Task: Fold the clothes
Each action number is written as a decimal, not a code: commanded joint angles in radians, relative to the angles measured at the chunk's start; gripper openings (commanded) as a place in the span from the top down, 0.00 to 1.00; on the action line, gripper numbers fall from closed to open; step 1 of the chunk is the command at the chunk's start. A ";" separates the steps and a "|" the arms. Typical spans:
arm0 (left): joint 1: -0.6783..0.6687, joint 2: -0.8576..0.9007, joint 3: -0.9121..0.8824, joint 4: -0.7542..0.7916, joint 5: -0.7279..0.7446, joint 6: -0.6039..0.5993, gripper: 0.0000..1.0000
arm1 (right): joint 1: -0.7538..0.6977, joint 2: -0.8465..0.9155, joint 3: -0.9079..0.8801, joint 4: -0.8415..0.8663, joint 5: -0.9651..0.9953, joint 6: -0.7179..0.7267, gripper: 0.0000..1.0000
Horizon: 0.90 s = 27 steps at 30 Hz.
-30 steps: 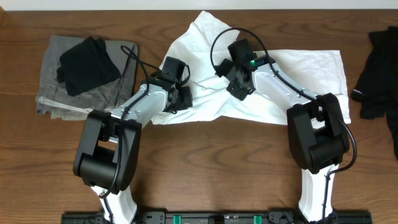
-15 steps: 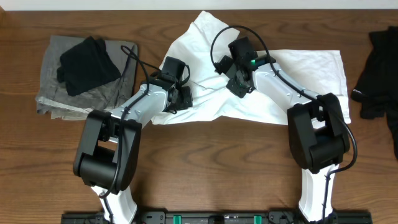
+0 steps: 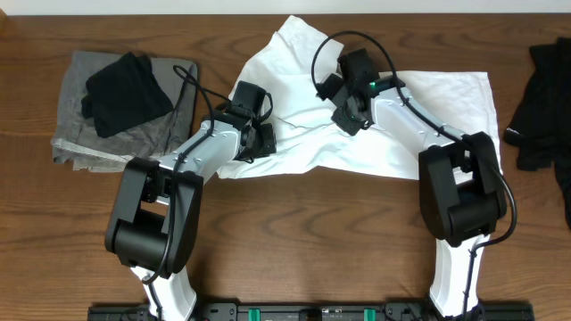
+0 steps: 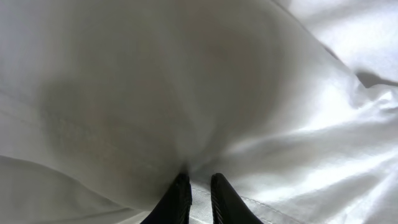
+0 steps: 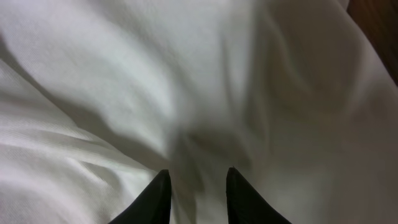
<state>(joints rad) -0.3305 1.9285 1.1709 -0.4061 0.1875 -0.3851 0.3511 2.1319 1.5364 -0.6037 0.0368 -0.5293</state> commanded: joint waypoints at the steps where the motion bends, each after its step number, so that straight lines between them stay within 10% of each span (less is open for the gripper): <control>1: 0.003 0.019 -0.022 -0.007 -0.024 0.010 0.86 | -0.002 0.000 0.018 0.009 -0.018 0.009 0.71; 6: 0.003 0.019 -0.022 -0.006 -0.025 0.010 0.85 | -0.002 -0.012 0.027 0.011 -0.018 0.027 0.81; 27: 0.003 0.019 -0.022 -0.006 -0.024 0.010 0.85 | -0.003 -0.070 0.010 -0.163 -0.052 0.007 0.62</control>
<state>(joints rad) -0.3305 1.9285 1.1709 -0.4057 0.1871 -0.3851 0.3511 2.0872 1.5520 -0.7689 -0.0021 -0.5003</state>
